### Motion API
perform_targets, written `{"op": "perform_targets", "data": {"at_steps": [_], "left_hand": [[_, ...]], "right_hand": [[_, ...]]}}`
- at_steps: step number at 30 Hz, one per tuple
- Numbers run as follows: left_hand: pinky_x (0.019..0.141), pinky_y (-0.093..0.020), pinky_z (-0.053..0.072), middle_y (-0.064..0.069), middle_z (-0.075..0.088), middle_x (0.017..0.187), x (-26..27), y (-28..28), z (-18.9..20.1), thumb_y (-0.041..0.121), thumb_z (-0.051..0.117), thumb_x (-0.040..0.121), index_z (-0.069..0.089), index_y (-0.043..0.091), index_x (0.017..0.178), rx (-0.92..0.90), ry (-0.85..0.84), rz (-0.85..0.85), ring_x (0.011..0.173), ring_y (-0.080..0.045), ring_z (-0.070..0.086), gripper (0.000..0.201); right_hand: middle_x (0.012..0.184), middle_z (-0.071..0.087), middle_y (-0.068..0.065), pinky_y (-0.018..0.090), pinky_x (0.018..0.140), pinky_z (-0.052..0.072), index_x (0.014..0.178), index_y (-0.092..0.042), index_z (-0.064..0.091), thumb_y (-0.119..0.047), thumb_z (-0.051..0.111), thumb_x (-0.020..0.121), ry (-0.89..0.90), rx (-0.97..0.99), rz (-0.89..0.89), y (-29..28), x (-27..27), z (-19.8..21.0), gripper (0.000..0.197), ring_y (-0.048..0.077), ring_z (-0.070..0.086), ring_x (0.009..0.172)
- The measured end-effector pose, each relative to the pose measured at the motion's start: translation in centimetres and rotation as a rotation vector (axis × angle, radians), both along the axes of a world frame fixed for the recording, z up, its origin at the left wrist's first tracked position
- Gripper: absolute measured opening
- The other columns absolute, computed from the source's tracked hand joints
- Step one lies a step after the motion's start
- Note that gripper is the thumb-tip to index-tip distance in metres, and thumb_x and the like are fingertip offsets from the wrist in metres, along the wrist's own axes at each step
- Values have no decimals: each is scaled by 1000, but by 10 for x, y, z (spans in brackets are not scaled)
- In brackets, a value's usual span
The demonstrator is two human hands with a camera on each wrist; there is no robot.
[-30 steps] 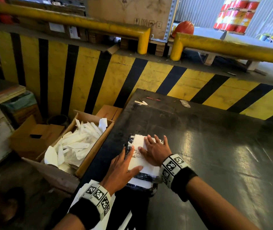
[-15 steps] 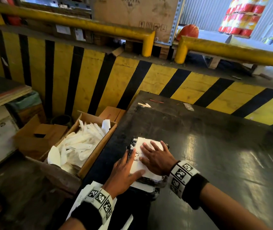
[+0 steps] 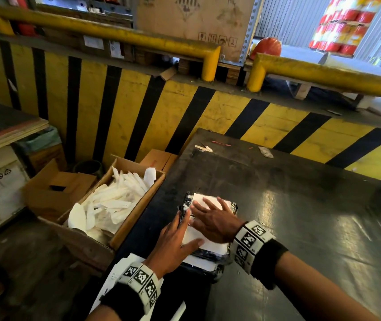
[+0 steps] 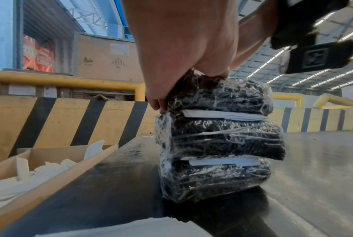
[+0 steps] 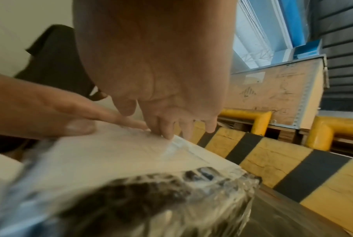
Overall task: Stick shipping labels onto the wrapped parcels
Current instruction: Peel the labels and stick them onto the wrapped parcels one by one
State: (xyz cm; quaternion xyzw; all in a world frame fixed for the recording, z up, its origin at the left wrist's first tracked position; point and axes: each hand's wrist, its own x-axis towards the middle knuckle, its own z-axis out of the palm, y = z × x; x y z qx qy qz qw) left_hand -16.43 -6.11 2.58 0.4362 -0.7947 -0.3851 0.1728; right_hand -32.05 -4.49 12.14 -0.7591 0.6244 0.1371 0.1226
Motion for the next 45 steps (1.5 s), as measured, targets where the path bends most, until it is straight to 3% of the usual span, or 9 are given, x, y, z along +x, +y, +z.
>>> {"op": "perform_targets", "data": {"at_steps": [6,15,20,30,34,38,40,43,45], "left_hand": [[113,-49,28,8,8,159,0,-5,-4,83,40,74,-6,53,141,3,48,4,143,-23,18,87],[116,-43,22,-2,1,160,-1,-5,-2,89,27,66,-9,36,147,-50,-35,-46,143,-26,17,104],[114,-46,27,0,1,160,-2,-8,-8,94,23,61,-10,38,147,-46,-11,-39,142,-28,22,107],[115,-47,24,0,1,160,-4,-9,-7,85,29,66,-9,37,147,-35,-50,-40,143,-28,18,101],[114,-46,24,-6,2,159,-4,-11,-6,74,37,80,-8,34,148,-84,-87,-50,142,-32,21,91],[115,-48,21,-8,2,159,-3,-11,-3,68,39,84,-10,34,147,-101,-98,-69,142,-33,19,86],[116,-45,14,-13,2,159,-3,-6,5,64,36,88,-8,28,149,-174,-191,-79,144,-32,13,83],[116,-44,-6,-19,-3,157,-2,5,26,62,23,92,-3,21,151,-344,-400,-73,146,-30,-8,76],[116,-49,3,-19,10,157,-1,9,34,52,21,96,21,19,149,-593,-436,-128,146,-33,1,62]], "right_hand": [[159,4,-9,49,115,-10,149,-25,15,-43,12,101,-60,15,-69,-20,7,6,51,19,-5,146],[158,10,-11,51,114,-8,148,-27,18,-42,18,101,-125,-80,-183,55,-45,-12,50,16,1,147],[159,11,-4,49,114,-9,149,-23,16,-66,-15,71,-72,-160,-178,67,-28,-15,95,20,-2,147],[157,9,-15,42,113,-13,148,-32,14,-74,-26,62,-149,-261,-250,111,-32,-42,103,14,-4,146],[158,15,-5,46,109,-18,147,-21,23,-66,-13,76,-105,-353,-205,111,5,-36,91,22,-5,146],[149,37,-5,52,116,-2,138,-23,42,-59,13,95,10,-269,-237,128,21,-49,63,25,28,140],[145,43,-9,46,111,2,135,-28,45,-57,26,92,42,-290,-256,139,14,-59,56,22,39,135],[153,25,-14,39,112,-9,144,-31,31,-63,12,90,-105,-326,-285,147,0,-51,66,17,14,145],[154,25,-13,37,114,-3,144,-29,30,-70,1,83,-203,-384,-344,142,-7,-42,79,15,7,146]]}}
